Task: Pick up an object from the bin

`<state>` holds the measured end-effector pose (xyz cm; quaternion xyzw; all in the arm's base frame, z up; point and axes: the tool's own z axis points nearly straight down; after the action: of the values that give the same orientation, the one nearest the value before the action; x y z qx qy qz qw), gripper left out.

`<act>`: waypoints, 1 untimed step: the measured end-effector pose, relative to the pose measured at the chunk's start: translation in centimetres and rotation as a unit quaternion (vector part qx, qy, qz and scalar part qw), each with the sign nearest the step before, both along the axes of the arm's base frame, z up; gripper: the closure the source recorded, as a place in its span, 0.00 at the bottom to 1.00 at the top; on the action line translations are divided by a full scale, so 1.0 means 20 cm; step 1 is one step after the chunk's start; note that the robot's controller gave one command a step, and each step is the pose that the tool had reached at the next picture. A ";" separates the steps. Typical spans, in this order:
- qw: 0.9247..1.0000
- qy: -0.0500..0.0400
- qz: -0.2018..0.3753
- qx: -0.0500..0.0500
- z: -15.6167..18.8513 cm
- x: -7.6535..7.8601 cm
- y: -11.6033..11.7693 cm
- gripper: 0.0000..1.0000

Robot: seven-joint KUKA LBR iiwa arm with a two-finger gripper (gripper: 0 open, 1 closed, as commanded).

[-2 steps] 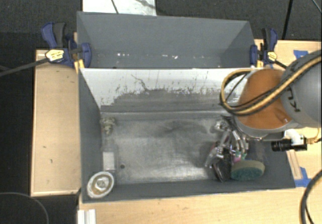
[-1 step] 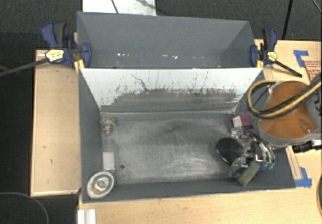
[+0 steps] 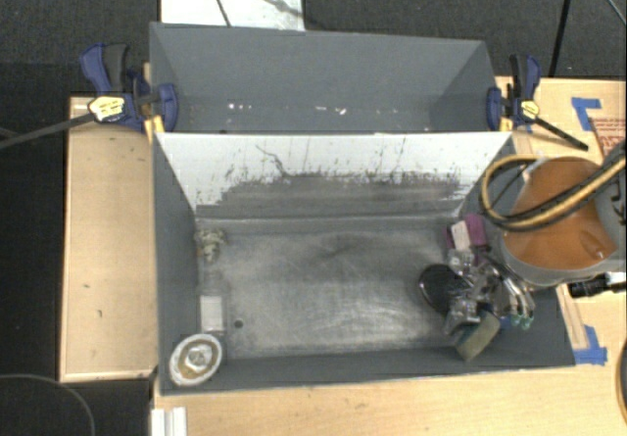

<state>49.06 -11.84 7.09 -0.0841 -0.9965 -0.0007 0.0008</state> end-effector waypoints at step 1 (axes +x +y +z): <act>0.995 -0.005 0.099 -0.002 0.89 0.01 0.11 1.00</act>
Offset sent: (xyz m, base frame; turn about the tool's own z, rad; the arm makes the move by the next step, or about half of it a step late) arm -0.0005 0.0225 0.1733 -0.1983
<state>49.20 -9.58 24.83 0.0150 -0.9999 0.0008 -0.0046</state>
